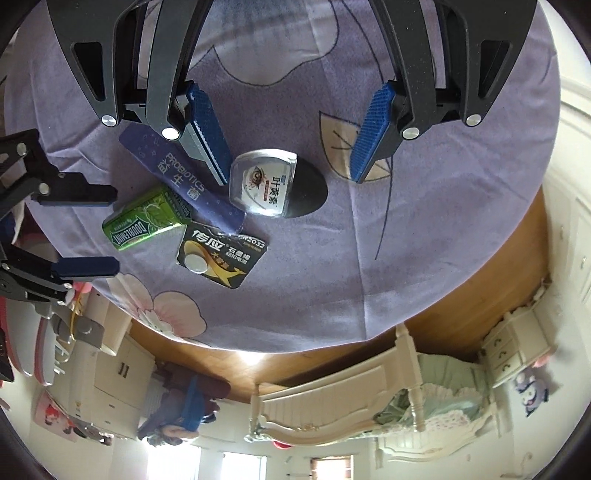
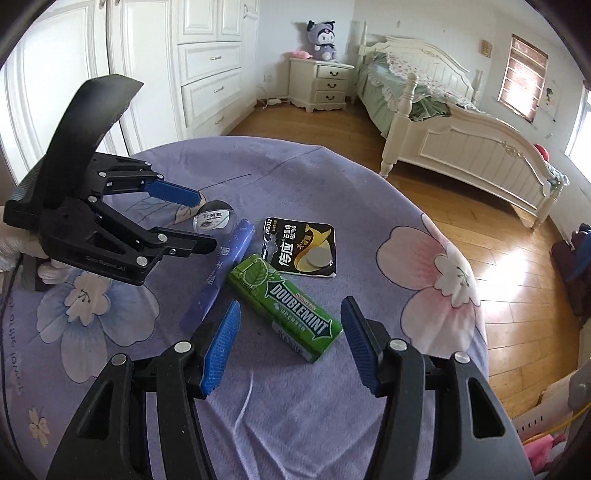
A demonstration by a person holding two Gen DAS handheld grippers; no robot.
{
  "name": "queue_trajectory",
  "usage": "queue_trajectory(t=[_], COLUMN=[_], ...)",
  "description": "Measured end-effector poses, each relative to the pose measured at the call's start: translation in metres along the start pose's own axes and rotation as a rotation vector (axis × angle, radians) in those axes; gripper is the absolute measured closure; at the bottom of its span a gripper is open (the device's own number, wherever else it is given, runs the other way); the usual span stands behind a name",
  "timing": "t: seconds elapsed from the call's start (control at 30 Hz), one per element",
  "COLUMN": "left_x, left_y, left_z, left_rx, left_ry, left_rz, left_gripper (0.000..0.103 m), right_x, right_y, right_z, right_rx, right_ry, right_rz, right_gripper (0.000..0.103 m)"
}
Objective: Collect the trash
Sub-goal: 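Grasp the green Doublemint gum with the right tool while the left grasps the eye-drop bottle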
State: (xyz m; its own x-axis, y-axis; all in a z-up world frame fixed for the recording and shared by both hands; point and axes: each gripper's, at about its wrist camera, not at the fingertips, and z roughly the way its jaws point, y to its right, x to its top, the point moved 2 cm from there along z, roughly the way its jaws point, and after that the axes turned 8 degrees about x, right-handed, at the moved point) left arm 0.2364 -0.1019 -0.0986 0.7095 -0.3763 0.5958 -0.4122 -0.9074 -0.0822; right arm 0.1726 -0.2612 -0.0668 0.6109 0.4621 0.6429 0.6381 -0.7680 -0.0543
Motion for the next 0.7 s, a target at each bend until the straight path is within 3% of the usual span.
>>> queue_trajectory(t=[0.2, 0.23, 0.3, 0.33, 0.43, 0.7], left_x=[0.007, 0.007, 0.007, 0.006, 0.005, -0.015], left_y=[0.008, 0.009, 0.011, 0.011, 0.009, 0.007], left_z=[0.008, 0.007, 0.006, 0.006, 0.005, -0.018], left_rx=[0.004, -0.001, 0.001, 0.004, 0.023, 0.014], left_ry=[0.015, 0.02, 0.022, 0.022, 0.019, 0.024], left_rz=[0.076, 0.081, 0.077, 0.071, 0.046, -0.035], left_gripper=[0.038, 0.046, 0.048, 0.048, 0.048, 0.048], right_x=[0.008, 0.008, 0.005, 0.003, 0.002, -0.023], right_y=[0.002, 0.001, -0.001, -0.002, -0.004, -0.014], right_z=[0.015, 0.017, 0.022, 0.023, 0.021, -0.003], right_rx=[0.067, 0.076, 0.069, 0.067, 0.099, 0.107], right_ry=[-0.067, -0.076, -0.097, -0.096, -0.094, -0.031], right_rz=[-0.041, -0.043, -0.037, -0.029, 0.04, 0.178], right_gripper=[0.047, 0.048, 0.051, 0.053, 0.071, 0.073])
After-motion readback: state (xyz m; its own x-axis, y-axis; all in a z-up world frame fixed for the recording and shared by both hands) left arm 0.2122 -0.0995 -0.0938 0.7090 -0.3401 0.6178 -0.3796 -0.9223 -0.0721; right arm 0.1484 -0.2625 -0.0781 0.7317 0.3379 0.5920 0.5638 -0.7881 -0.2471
